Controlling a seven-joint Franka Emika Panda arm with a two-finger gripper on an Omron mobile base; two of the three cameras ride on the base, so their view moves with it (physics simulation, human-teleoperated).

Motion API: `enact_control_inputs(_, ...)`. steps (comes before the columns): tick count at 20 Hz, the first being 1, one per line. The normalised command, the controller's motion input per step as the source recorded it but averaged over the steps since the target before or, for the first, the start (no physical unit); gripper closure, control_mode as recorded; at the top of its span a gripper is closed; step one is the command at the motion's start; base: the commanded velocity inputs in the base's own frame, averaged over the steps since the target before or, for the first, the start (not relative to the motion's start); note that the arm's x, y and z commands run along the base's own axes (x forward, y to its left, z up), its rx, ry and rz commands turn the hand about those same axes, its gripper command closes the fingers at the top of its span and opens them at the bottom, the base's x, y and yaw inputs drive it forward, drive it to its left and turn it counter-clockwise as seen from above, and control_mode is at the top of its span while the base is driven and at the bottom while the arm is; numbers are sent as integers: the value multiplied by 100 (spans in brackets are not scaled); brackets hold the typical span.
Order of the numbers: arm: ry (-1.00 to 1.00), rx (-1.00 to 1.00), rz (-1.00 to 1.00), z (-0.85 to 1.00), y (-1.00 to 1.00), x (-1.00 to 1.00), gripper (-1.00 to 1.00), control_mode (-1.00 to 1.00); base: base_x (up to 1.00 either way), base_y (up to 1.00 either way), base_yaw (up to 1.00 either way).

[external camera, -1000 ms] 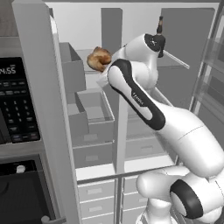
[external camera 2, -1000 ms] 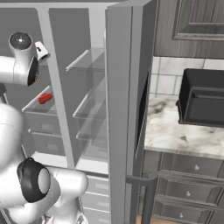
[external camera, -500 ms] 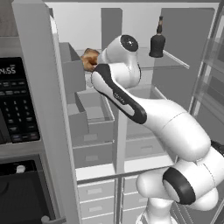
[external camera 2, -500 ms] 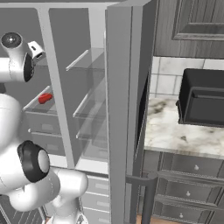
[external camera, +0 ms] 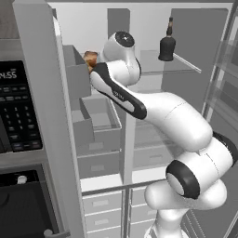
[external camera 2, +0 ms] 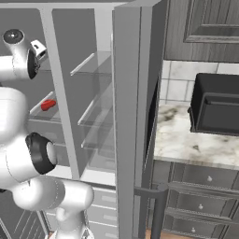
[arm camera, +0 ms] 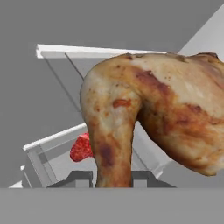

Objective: There's a chicken drumstick in the fridge that needs to be moved to the freezer for freezing. Pick up the chicken drumstick from the fridge, place it on any shelf in the freezer, and close the fridge and freezer doors when done.

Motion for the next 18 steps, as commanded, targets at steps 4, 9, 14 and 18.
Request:
enact_control_inputs(4, 6, -8, 0, 0, 11, 50, 100, -100, 0, 0, 0)
enact_control_inputs(9, 0, -3, 0, 0, 6, 40, 100, -100, 0, 0, 0)
enact_control_inputs(14, 0, -5, 0, 0, 12, 47, 100, -100, 0, 0, 0)
enact_control_inputs(18, 3, -11, 0, -12, 29, 50, 100, -100, 0, 0, 0)
